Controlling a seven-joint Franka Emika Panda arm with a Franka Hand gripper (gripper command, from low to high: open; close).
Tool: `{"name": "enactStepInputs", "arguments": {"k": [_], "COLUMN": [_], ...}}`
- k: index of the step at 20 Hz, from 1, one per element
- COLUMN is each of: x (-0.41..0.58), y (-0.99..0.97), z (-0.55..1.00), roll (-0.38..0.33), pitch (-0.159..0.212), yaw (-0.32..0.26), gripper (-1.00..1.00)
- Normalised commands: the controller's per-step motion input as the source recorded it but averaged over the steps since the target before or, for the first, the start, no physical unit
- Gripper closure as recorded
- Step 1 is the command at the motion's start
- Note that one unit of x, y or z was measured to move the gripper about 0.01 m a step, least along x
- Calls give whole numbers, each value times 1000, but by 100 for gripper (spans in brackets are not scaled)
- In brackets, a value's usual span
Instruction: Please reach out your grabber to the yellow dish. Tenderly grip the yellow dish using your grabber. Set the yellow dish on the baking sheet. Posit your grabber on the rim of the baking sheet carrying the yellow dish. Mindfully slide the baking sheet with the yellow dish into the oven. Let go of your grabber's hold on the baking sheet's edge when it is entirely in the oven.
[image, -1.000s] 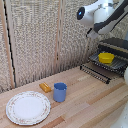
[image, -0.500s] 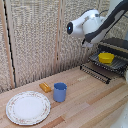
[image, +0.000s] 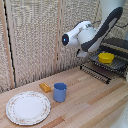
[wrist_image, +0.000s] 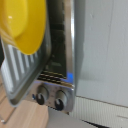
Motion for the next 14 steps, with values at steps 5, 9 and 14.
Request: {"name": "enactStepInputs", "arguments": {"k": [5,9,14], "x": [-191,-41,0], "y": [-315,-275,-216], "z": [-373,-443,-438], "roll": [-31,-95,-100], "pitch": [-9,98,143], "yaw": [77,58,51], "gripper": [-100,-100,-100]}}
